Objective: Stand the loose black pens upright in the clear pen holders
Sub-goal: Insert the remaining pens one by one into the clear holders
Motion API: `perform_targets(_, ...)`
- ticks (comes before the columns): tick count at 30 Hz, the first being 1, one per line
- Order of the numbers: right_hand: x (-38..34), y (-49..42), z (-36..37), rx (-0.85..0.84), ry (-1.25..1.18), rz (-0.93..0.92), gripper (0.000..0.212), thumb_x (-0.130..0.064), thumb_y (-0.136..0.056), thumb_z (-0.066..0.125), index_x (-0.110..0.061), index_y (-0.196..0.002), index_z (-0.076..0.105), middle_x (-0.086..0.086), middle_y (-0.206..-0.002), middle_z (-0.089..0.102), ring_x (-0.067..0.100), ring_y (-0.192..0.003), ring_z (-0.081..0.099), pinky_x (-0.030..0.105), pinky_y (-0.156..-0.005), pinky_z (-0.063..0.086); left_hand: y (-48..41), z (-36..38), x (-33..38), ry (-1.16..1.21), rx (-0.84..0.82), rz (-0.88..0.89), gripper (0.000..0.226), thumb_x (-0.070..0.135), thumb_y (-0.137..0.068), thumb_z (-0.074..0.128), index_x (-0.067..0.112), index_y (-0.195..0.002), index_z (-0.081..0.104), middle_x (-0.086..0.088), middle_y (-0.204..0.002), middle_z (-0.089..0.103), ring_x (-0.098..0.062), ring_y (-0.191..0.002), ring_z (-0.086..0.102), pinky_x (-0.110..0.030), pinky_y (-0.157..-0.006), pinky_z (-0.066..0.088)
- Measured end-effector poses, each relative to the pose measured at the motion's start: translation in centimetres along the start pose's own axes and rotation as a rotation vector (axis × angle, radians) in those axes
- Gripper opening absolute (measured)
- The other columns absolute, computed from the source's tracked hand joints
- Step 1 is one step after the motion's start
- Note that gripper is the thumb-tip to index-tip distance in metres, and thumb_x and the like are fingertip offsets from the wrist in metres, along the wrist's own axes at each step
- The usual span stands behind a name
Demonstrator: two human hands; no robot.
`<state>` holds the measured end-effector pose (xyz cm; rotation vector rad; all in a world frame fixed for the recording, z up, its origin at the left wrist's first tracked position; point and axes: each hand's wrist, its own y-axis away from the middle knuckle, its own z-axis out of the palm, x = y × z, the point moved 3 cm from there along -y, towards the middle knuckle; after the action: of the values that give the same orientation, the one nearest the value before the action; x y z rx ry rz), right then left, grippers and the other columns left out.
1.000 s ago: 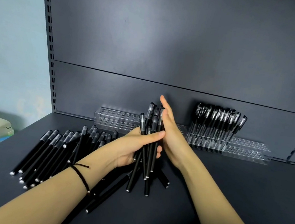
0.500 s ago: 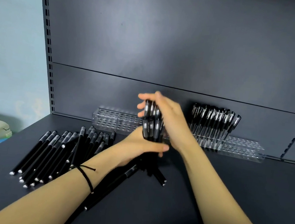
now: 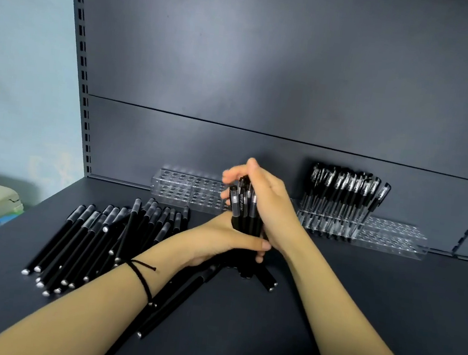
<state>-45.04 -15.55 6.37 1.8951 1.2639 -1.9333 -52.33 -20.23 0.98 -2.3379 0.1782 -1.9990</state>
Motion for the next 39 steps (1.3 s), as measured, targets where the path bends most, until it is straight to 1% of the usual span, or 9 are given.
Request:
perform_targets(2, -0.3, -0.3, -0.3, 0.055, -0.043, -0.027, 0.037, -0.053, -0.096, 0.038, -0.031, -0.110, 0.065, -0.004, -0.109, 0.069, 0.015, -0.094, 0.069, 0.027, -0.076, 0.054, 0.2, 0.0, 0.1, 0.065, 0.025, 0.004, 0.008, 0.003, -0.085, 0.070, 0.006, -0.092, 0.067, -0.007, -0.078, 0.068, -0.019, -0.074, 0.066, -0.030, -0.076, 0.055)
perform_targets(6, -0.2, -0.6, -1.3, 0.181, -0.117, -0.022, 0.035, -0.059, -0.087, 0.051, -0.040, -0.117, 0.056, -0.005, -0.120, 0.062, 0.015, -0.117, 0.058, 0.045, -0.105, 0.044, 0.9, -0.3, 1.9, 0.231, 0.153, 0.022, 0.004, 0.008, -0.086, 0.069, 0.008, -0.089, 0.066, -0.002, -0.070, 0.067, -0.014, -0.061, 0.065, -0.024, -0.061, 0.054)
perform_targets(11, -1.3, -0.3, -0.8, 0.207, -0.101, -0.040, 0.020, -0.029, -0.089, 0.066, -0.019, -0.105, 0.059, -0.004, -0.093, 0.063, 0.009, -0.085, 0.060, 0.028, -0.080, 0.050, 2.3, -2.5, 4.5, 0.293, 0.212, 0.081, 0.011, 0.021, -0.074, 0.072, 0.014, -0.080, 0.066, -0.001, -0.063, 0.064, -0.013, -0.053, 0.060, -0.025, -0.053, 0.052)
perform_targets(15, -2.3, -0.9, 1.3, 0.104, -0.049, -0.024, 0.016, -0.015, -0.089, 0.067, -0.018, -0.102, 0.058, 0.005, -0.080, 0.064, 0.011, -0.069, 0.060, 0.022, -0.062, 0.051, 3.6, -5.5, 4.3, 0.210, 0.259, 0.049, 0.030, 0.023, -0.072, 0.075, 0.007, -0.096, 0.068, -0.002, -0.068, 0.065, -0.013, -0.056, 0.062, -0.024, -0.055, 0.052)
perform_targets(18, -2.3, -2.2, 3.0, 0.087, -0.011, 0.015, 0.031, -0.012, -0.091, 0.065, -0.022, -0.116, 0.051, 0.001, -0.079, 0.070, 0.013, -0.072, 0.064, 0.026, -0.068, 0.055, 4.4, -8.0, 3.9, 0.240, 0.272, 0.029, 0.032, 0.027, -0.074, 0.073, 0.007, -0.099, 0.068, -0.005, -0.073, 0.067, -0.014, -0.057, 0.063, -0.025, -0.055, 0.052)
perform_targets(23, -1.9, -6.5, 4.1, 0.276, -0.217, 0.007, 0.036, 0.001, -0.096, 0.053, -0.016, -0.124, 0.038, 0.009, -0.088, 0.070, 0.015, -0.069, 0.068, 0.024, -0.067, 0.059, 6.0, -14.6, 1.4, 0.685, 0.482, -0.022, 0.024, 0.014, -0.091, 0.059, 0.007, -0.071, 0.071, -0.009, -0.078, 0.070, -0.010, -0.047, 0.059, -0.019, -0.045, 0.051)
perform_targets(28, -0.5, -10.5, 6.1, 0.318, 0.127, -0.127, 0.036, 0.001, -0.094, 0.055, -0.025, -0.114, 0.042, 0.018, -0.095, 0.070, 0.019, -0.074, 0.066, 0.032, -0.076, 0.059, 7.0, -18.9, -0.5, 0.629, 0.588, 0.006, 0.014, 0.007, -0.094, 0.055, 0.006, -0.107, 0.062, -0.005, -0.094, 0.076, -0.011, -0.058, 0.067, -0.021, -0.049, 0.053)
perform_targets(32, 0.9, -12.3, 8.7, 0.270, 0.294, -0.190, 0.036, -0.003, -0.094, 0.056, -0.027, -0.119, 0.047, 0.013, -0.086, 0.067, 0.024, -0.077, 0.067, 0.045, -0.082, 0.057, 7.4, -20.1, -1.5, 0.587, 0.655, 0.025, 0.012, 0.011, -0.093, 0.058, 0.005, -0.100, 0.067, 0.000, -0.105, 0.075, -0.010, -0.067, 0.071, -0.022, -0.052, 0.054)
perform_targets(39, 3.0, -13.7, 10.3, 0.195, 0.455, -0.230, 0.040, -0.004, -0.094, 0.055, -0.022, -0.129, 0.047, 0.010, -0.090, 0.065, 0.023, -0.084, 0.064, 0.046, -0.084, 0.055, 6.6, -19.5, -2.1, 0.664, 0.650, 0.050, 0.020, 0.006, -0.092, 0.059, 0.011, -0.110, 0.065, 0.001, -0.095, 0.076, -0.021, -0.080, 0.075, -0.027, -0.058, 0.058)
